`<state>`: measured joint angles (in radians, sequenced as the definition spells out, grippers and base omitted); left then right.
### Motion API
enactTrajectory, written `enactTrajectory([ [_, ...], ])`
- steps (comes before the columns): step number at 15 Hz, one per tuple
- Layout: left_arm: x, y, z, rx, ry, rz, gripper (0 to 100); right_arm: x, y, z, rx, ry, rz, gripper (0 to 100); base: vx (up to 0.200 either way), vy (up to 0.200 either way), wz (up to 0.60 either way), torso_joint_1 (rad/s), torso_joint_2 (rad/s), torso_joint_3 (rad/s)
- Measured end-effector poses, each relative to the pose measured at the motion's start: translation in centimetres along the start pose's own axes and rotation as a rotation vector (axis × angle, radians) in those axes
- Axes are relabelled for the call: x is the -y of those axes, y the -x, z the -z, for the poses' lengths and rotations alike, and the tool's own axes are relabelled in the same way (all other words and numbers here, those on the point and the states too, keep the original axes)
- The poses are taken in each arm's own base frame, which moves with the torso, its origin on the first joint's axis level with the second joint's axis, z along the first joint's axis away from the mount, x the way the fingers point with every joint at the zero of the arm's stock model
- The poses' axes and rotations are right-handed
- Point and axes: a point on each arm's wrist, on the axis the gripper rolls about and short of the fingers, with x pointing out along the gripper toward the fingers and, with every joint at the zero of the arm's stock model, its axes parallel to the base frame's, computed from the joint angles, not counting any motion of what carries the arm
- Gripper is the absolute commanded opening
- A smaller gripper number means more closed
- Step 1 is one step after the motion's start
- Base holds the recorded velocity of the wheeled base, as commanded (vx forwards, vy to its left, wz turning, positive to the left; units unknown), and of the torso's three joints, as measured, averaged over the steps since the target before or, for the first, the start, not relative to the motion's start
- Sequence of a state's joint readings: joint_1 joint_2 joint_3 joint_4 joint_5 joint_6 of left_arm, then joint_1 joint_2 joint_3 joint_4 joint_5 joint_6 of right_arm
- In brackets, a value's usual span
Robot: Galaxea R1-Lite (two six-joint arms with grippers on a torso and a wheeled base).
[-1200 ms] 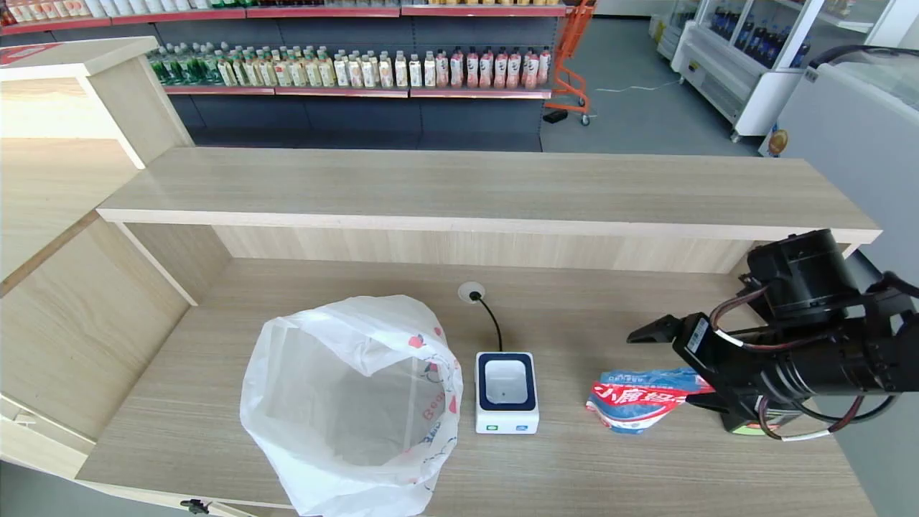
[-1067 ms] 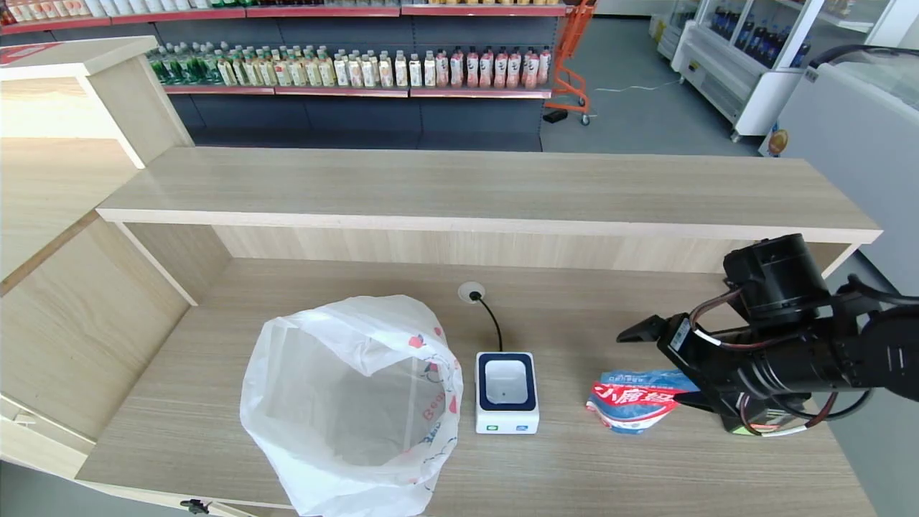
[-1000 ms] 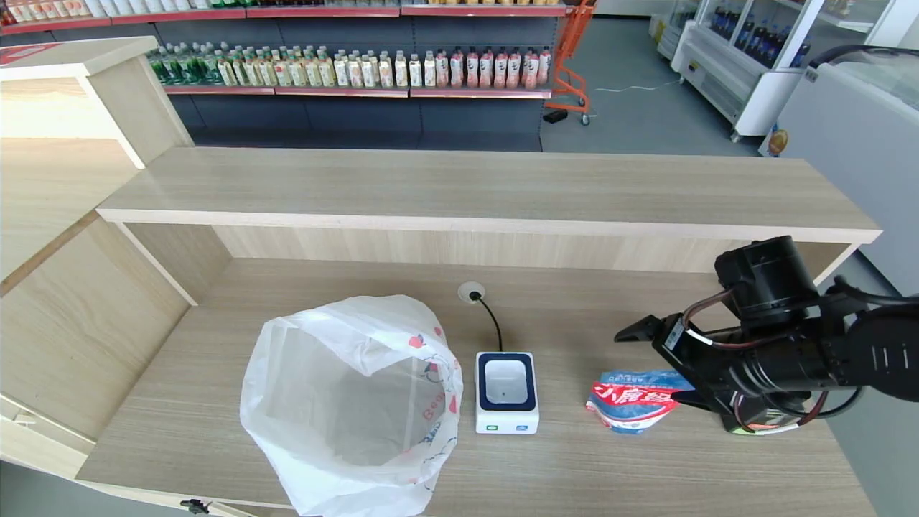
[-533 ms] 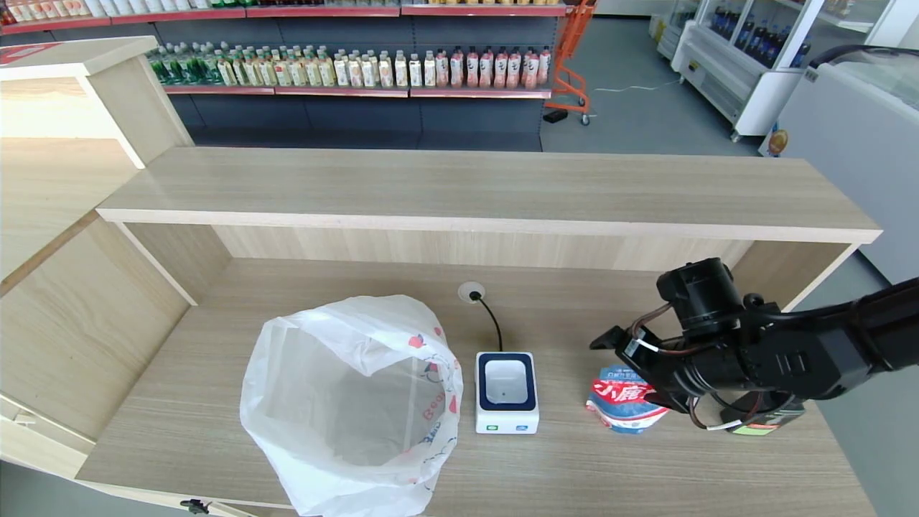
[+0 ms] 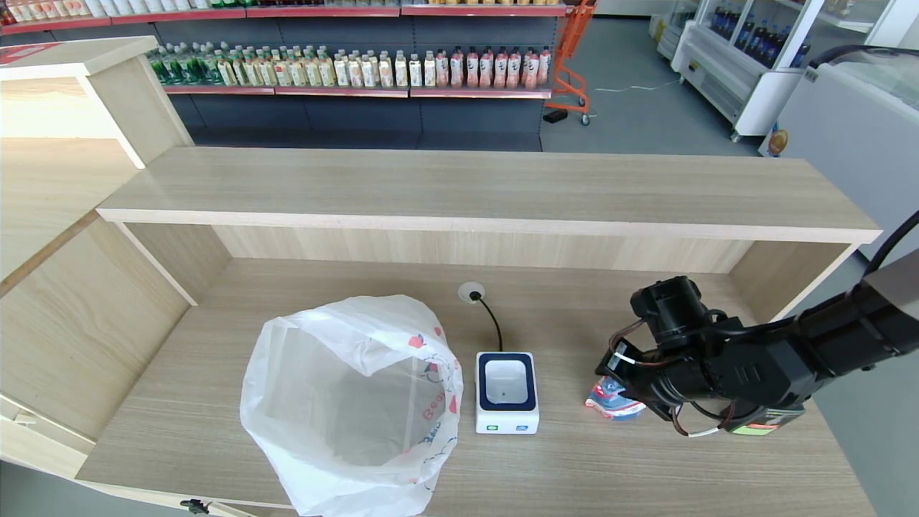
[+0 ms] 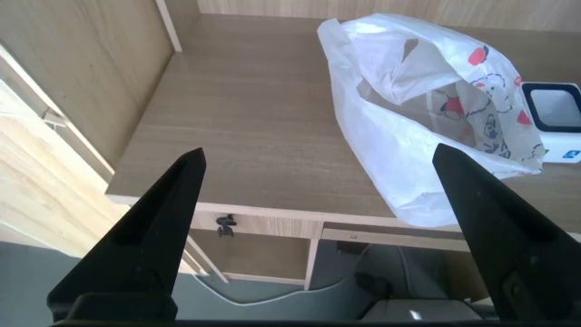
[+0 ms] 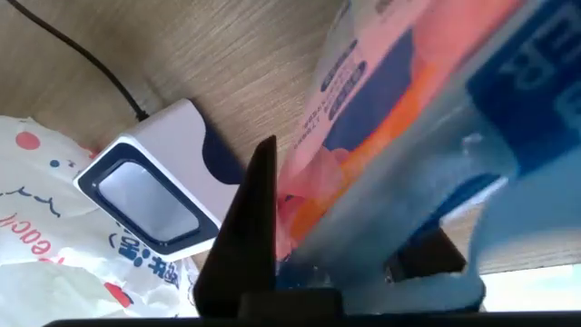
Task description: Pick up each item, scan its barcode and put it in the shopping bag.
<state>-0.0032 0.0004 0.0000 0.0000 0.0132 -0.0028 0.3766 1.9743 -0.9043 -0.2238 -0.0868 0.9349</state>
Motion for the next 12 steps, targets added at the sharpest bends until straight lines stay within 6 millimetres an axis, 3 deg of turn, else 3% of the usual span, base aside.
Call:
enactTrajectory([
  [8,0.0,0.0,0.0,0.0,0.0,0.0,100,0.3,-0.2,0.0,0.001,0.173,0.012,0,0.0,0.0,0.0,0.0,0.0,0.0],
  [12,0.0,0.0,0.0,0.0,0.0,0.0,100,0.1,2.4,-0.8,-0.036,0.385,-0.149,0,0.0,0.0,0.0,0.0,0.0,0.0],
])
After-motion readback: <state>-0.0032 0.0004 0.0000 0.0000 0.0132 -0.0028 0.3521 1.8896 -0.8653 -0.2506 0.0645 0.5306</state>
